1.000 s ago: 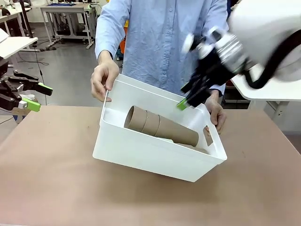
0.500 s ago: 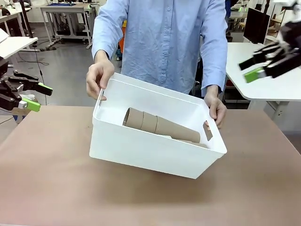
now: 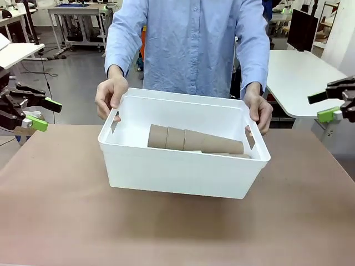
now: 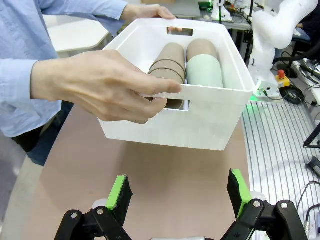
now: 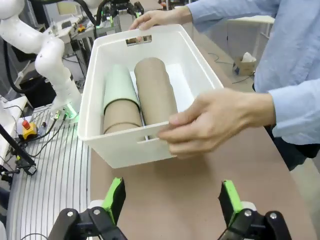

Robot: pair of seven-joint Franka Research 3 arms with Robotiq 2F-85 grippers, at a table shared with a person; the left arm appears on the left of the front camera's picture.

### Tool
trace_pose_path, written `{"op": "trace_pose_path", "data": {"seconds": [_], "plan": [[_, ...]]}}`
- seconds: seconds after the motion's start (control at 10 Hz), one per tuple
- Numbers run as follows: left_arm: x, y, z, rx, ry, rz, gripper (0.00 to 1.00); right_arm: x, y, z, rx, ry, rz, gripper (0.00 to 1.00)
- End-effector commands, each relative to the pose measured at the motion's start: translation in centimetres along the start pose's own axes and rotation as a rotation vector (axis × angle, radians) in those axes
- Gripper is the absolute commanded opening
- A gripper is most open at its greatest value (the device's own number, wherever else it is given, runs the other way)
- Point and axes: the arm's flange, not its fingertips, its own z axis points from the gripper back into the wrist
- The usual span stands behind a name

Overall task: Stack the cups and store them in the basket.
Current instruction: Place the stack of Reusable plastic cups into the Pantry Basket.

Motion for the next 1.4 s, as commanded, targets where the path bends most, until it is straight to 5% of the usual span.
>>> {"op": "trace_pose_path", "data": {"seconds": [0.0,1.3], "plan": [[0.22,-0.06,0.20,-0.006,-0.003,0.005,1.00,-0.37,1.19,0.00,-0.039,-0.029,0.020,1.00],[0.22,-0.06,0.20,-0.006,-0.003,0.005,1.00,-0.57,0.39,0.17,-0.013,-0.003,0.003,1.00]]}}
